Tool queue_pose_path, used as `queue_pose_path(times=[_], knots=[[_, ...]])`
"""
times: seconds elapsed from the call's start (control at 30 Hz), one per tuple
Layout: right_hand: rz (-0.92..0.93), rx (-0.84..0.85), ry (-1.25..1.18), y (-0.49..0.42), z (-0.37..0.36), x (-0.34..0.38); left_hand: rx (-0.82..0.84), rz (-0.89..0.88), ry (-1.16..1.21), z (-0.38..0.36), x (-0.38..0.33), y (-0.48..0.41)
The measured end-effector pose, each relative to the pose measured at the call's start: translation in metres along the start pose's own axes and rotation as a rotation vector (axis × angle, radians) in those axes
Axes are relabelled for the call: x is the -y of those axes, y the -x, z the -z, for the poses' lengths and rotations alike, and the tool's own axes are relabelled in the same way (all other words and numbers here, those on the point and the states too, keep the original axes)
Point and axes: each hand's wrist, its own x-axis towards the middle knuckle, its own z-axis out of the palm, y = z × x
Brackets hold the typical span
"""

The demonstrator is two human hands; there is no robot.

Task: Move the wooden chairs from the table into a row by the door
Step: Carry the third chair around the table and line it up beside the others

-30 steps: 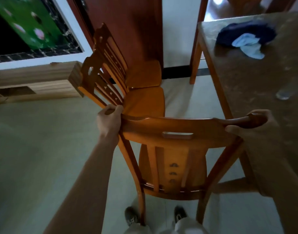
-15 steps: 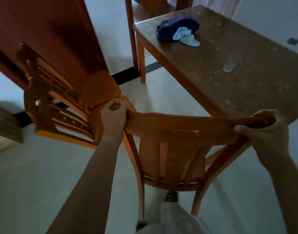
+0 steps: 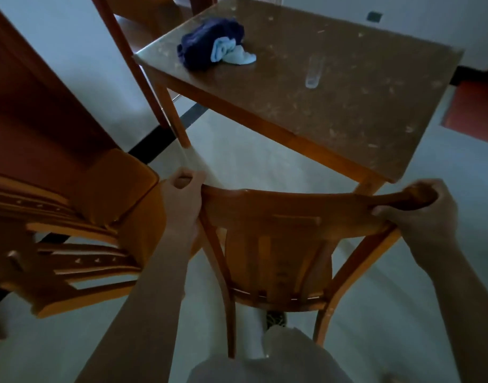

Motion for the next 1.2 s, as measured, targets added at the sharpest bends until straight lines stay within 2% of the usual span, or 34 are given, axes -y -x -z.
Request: queue_pose_path(times=[0.23, 0.47, 0.67, 0.9, 1.03, 1.1, 1.17, 1.2], knots=[[-0.04, -0.122, 0.034, 0.066, -0.017, 0.006, 0.162, -0.002, 0.081, 0.034, 0.019, -0.027], [-0.104, -0.33, 0.014, 0.149, -0.045, 0.008, 0.364, 0.003, 0.087, 0.07, 0.027, -0.041], [-0.179, -0.43, 0.038, 0.202, -0.074, -0.011, 0.456, -0.003, 0.072, 0.079, 0.049, -0.056], [-0.232, -0.438, 0.068, 0.227, -0.099, -0.033, 0.488, -0.007, 0.023, 0.089, 0.07, -0.067], [-0.233, -0.408, 0.202, 0.232, -0.097, -0.023, 0.499, -0.01, -0.022, 0.089, 0.068, -0.071], [-0.11, -0.322, 0.395, 0.236, -0.1, -0.004, 0.499, -0.018, -0.033, 0.089, 0.069, -0.071], [0.15, -0.176, 0.704, 0.234, -0.117, 0.02, 0.485, -0.024, -0.031, 0.089, 0.07, -0.07], [0.206, -0.085, 0.813, 0.232, -0.13, 0.033, 0.477, -0.02, -0.032, 0.09, 0.07, -0.069]])
